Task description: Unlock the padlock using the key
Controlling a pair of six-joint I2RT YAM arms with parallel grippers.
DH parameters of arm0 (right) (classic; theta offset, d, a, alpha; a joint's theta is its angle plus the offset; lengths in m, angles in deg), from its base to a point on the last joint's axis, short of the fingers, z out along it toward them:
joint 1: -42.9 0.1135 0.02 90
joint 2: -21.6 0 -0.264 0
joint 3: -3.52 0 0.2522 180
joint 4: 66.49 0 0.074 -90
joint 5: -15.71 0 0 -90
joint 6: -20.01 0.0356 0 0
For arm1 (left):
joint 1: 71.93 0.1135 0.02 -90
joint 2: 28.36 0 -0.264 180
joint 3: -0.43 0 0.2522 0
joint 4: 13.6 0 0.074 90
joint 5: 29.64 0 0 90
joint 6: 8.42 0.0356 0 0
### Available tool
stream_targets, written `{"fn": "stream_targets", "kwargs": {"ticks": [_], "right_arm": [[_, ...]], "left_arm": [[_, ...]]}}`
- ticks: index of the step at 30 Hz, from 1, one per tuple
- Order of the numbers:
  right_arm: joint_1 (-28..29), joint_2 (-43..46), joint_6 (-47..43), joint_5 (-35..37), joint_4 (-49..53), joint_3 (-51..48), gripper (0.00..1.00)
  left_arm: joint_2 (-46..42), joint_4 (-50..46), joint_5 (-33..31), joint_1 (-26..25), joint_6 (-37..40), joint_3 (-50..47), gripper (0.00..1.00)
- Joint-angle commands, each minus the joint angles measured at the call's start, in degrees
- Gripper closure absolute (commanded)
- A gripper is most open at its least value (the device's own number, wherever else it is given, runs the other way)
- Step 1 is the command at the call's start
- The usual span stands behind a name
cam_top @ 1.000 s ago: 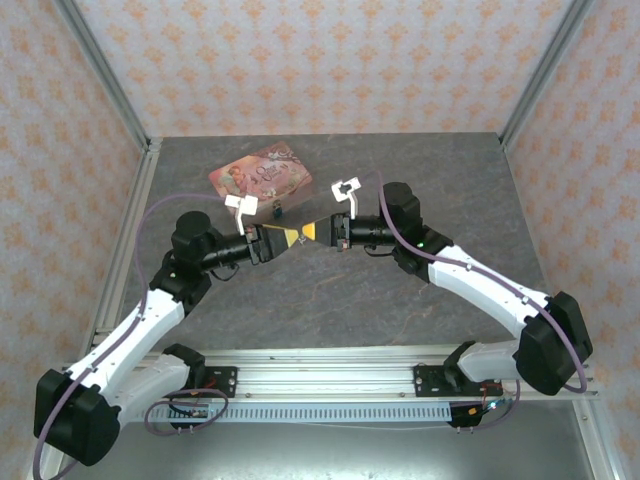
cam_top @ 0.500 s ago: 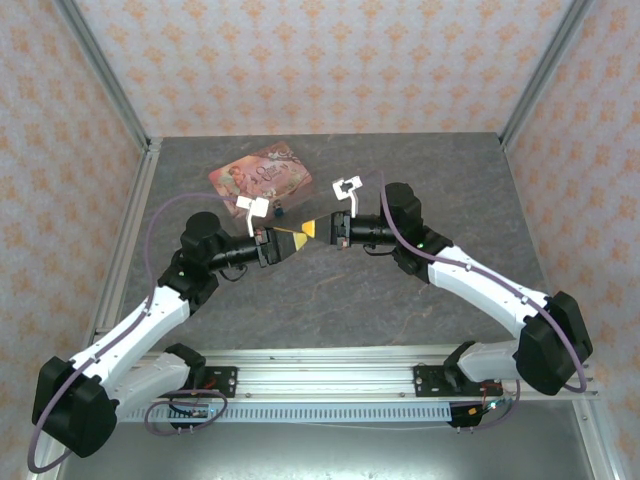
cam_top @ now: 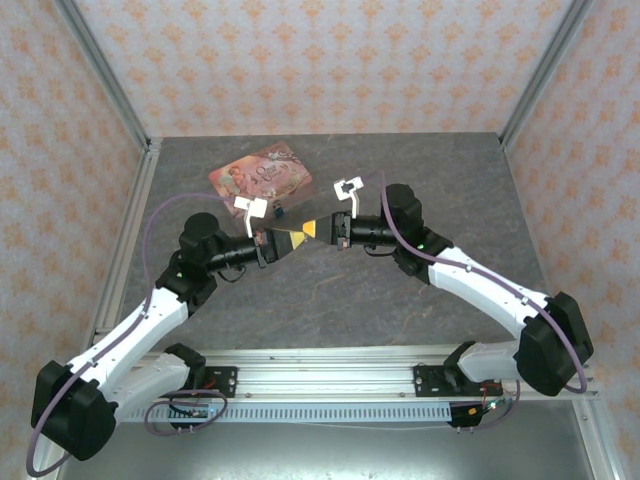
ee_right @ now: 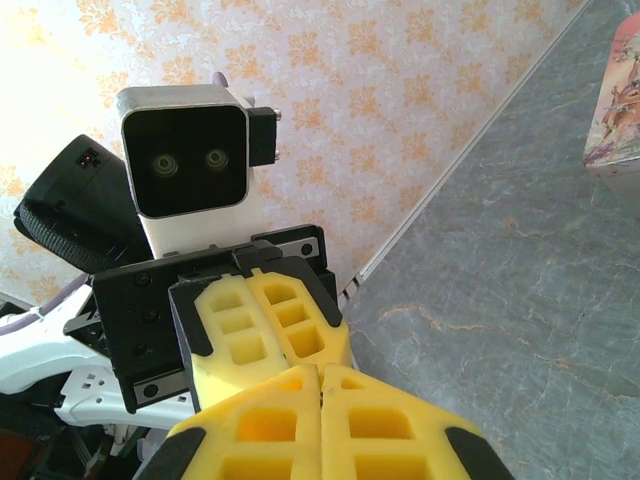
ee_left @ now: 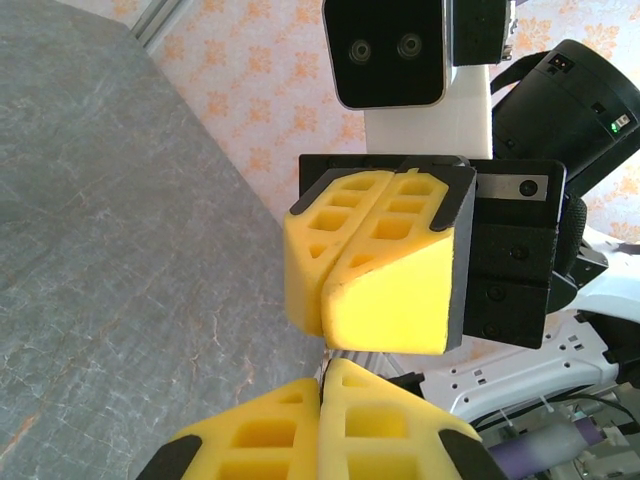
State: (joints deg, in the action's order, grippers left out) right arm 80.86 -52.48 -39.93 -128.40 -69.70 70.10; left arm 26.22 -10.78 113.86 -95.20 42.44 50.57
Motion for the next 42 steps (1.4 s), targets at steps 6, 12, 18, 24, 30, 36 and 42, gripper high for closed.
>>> {"fn": "stream_targets", "kwargs": {"ticks": [6,12,18,24,30,36,42], "right_arm": [[0.28,2.75,-2.81,5.59,4.93,1.23,0.56],[-0.85,0.82,-8.78,17.59,20.62,8.16,0.43],[-2.56,-14.92,-13.43,32.11,37.6,24.15,0.39],[-6.14,-38.11,-15.07,35.09,46.62,47.9,0.36],[-8.91,-60.79,-14.76,37.25,59.56,78.67,0.36],[-10.86,-73.75,-13.46,30.94,59.83,95.32,0.35],[-11.59,-76.94,-11.4,21.82,51.76,94.91,0.36]], "left_arm": [[-3.29,-6.64,-1.81,0.36,4.9,2.02,1.0],[-6.16,-19.5,-6.91,6.16,10.31,3.22,1.0],[-6.19,-41.18,-25.84,15.17,16.95,7.07,1.0],[-3.18,-39.78,-30.25,30.48,13.85,3.96,1.0],[9.28,-33.68,-30.64,37.9,12.33,6.38,1.0],[24.07,-32.2,-34.41,38.04,13.72,15.86,1.0],[35.44,-29.2,-35.93,37.98,13.74,23.21,1.0]]}}
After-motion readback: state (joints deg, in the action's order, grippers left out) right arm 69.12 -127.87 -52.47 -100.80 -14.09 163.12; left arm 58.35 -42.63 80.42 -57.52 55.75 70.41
